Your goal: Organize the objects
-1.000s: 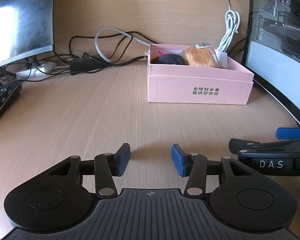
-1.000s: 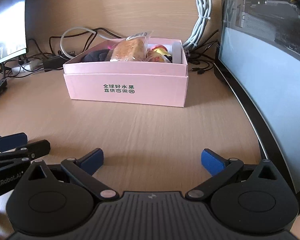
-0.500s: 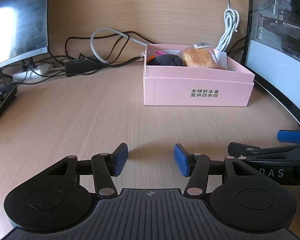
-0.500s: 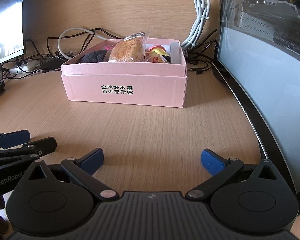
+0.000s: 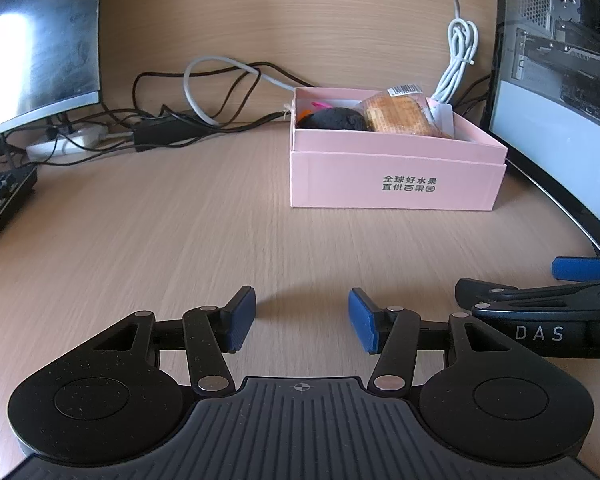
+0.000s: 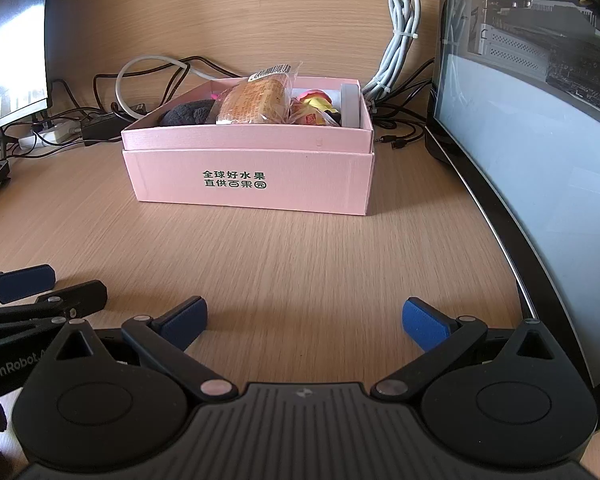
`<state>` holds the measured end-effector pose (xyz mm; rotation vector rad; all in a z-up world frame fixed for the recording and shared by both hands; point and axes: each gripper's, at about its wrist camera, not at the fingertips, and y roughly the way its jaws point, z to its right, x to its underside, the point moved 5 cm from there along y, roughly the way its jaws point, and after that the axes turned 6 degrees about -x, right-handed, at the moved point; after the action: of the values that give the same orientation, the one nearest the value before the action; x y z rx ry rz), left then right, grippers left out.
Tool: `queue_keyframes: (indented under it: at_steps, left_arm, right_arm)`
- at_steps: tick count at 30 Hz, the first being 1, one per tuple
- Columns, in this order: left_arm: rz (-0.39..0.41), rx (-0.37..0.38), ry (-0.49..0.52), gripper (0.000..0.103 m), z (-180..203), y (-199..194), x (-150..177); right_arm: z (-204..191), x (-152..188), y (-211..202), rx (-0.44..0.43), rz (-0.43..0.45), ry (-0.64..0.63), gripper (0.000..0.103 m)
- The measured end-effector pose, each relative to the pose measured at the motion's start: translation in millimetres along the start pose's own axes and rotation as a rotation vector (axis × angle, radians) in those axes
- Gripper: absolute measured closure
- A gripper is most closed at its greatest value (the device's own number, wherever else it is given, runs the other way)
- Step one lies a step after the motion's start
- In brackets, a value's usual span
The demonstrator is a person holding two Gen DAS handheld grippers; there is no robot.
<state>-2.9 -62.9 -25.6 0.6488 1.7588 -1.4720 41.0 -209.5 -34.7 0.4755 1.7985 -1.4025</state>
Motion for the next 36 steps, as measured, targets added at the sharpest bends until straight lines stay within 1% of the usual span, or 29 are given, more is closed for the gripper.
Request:
queue_keyframes:
  at_steps: [8, 20, 25, 36]
  left_arm:
    - [0.0, -0.007, 0.002, 0.046, 1.0, 0.8, -0.6]
    - [0.001, 0.011, -0.017, 0.046, -1.3, 1.2, -1.4]
    - [0.0, -0.004, 0.004, 0.046, 0.6, 1.5, -1.3]
    - [0.0, -0.002, 0.006, 0.045, -0.3, 2.0, -1.1]
  right_arm:
    - [-0.1, -0.1, 0.2, 0.0, 0.0, 0.0, 0.0]
    - [-0.5, -0.2, 0.4, 0.001, 0.0, 0.0, 0.0]
    - [-0.6, -0.2, 0.4, 0.001, 0.0, 0.0, 0.0]
    - [-0.6, -0.2, 0.4, 0.001, 0.0, 0.0, 0.0]
